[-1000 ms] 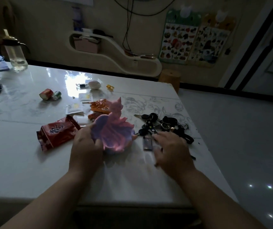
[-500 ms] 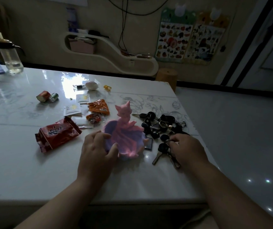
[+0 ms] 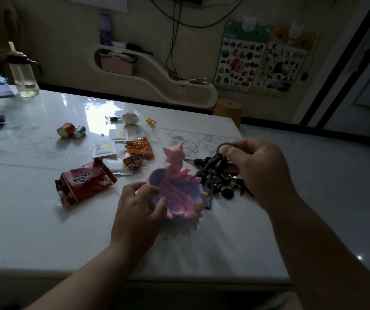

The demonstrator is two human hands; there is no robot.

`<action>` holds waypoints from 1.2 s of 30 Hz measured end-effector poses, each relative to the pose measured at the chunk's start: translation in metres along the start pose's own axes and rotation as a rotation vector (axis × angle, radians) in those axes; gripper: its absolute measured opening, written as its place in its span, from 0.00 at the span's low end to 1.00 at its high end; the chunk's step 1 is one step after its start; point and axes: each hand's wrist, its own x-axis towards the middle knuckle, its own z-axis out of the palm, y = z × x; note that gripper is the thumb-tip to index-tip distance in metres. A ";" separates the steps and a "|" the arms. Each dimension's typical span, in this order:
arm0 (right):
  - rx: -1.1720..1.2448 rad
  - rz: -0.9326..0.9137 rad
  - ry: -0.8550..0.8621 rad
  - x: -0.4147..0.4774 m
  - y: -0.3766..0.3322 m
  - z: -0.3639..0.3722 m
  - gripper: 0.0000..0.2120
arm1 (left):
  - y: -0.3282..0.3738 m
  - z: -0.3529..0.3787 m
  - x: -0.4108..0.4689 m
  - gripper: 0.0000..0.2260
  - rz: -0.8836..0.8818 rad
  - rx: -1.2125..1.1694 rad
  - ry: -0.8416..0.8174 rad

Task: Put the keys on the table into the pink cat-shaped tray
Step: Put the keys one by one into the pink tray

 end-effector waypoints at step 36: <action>-0.761 0.211 -0.213 0.031 0.142 -0.039 0.13 | -0.004 0.002 0.005 0.07 0.031 0.018 0.047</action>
